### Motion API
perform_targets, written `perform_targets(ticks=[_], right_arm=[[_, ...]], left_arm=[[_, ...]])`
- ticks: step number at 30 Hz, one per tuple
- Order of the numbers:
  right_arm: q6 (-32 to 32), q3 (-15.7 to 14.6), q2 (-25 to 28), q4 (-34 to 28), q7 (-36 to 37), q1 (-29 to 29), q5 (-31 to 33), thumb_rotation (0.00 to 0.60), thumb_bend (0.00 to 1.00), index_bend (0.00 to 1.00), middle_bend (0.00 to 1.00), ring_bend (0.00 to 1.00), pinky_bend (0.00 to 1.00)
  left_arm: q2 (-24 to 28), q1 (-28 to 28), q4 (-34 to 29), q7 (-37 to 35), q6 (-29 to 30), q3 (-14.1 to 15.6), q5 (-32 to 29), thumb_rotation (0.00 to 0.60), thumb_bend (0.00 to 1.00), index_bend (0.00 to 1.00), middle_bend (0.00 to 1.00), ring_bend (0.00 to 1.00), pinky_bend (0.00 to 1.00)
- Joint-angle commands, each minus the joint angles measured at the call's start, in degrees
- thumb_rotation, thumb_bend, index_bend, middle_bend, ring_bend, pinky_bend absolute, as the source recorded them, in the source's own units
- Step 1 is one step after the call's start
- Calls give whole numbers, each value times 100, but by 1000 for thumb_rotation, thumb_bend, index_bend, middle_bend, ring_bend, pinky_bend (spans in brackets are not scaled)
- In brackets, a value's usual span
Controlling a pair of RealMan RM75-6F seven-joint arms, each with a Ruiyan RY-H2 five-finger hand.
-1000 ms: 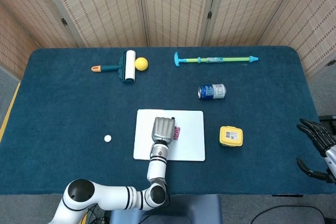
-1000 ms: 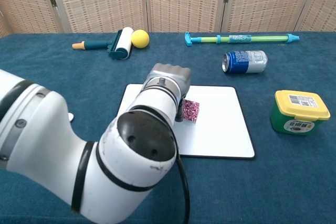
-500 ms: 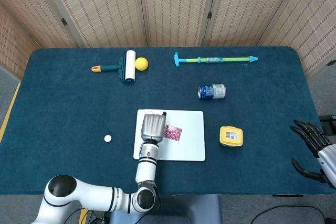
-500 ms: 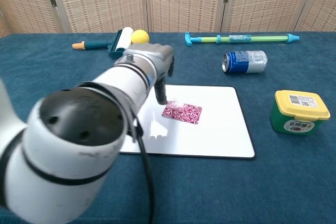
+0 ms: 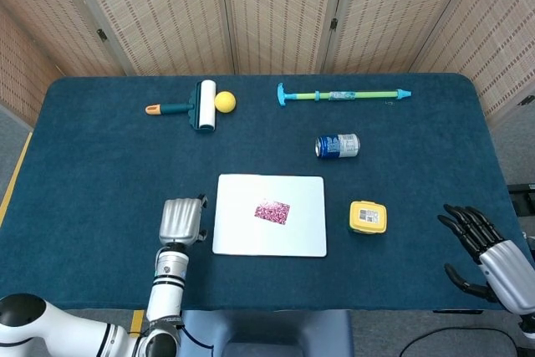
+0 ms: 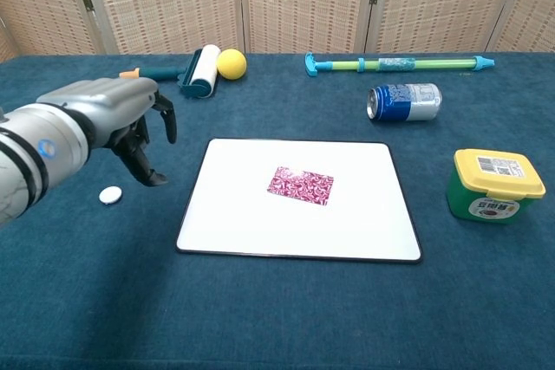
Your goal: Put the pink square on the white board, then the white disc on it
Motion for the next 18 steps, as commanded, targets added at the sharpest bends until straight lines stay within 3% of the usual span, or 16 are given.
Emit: perform_targets(ticks=[1,18], right_arm=[[38,-22,-36,-30,-113,-35,-44,600,329,0,0,0,0],[-363,4,-139,-255,-686,71,110,600,329,0,0,0,0]], left_arm=[[159,189,135,-256,-240,104,68,600,253,432,1000,1000,1000],[879,667,975,-1283,-1710,102,-87,600,253,473,1000,1000,1000]])
